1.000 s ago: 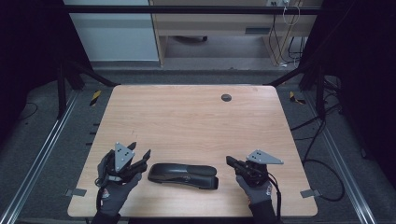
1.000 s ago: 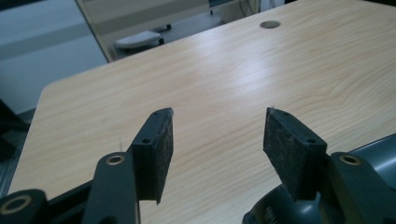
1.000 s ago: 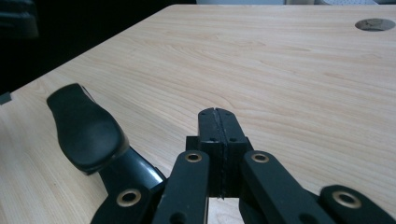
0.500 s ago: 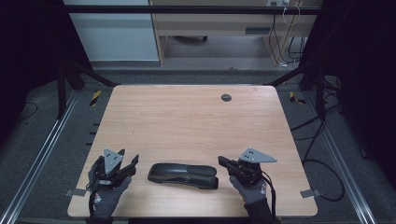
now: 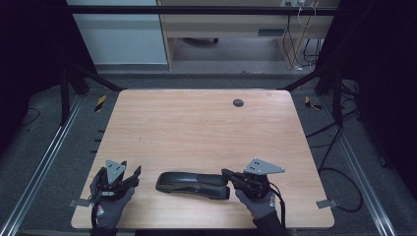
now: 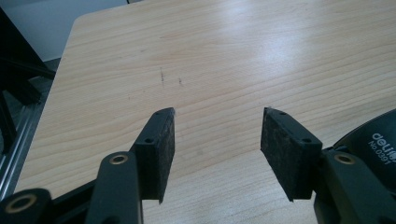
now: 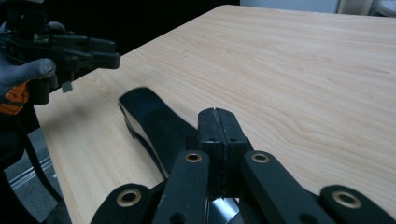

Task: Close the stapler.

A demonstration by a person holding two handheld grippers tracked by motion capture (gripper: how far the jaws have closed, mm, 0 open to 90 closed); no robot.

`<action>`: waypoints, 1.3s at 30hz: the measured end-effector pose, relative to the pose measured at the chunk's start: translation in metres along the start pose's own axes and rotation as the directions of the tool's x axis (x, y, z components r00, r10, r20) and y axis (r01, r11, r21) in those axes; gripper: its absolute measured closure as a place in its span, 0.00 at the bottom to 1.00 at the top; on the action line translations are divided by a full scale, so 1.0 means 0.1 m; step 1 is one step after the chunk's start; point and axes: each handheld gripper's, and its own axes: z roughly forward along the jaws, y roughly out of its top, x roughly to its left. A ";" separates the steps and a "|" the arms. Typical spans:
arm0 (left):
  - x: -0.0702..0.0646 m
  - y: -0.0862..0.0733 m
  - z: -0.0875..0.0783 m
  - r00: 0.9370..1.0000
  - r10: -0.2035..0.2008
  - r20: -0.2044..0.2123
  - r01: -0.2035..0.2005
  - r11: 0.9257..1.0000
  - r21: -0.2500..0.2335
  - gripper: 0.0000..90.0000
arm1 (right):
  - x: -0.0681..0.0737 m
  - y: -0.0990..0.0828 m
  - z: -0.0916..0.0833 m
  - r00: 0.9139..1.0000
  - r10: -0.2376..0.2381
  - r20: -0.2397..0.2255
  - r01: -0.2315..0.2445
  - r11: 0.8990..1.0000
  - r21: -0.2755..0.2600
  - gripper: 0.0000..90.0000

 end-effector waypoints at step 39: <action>0.00 -0.06 0.04 1.000 0.002 -0.008 -0.002 1.000 0.022 0.50 | 0.03 -0.23 0.08 0.999 -0.019 0.029 0.018 0.998 0.063 1.00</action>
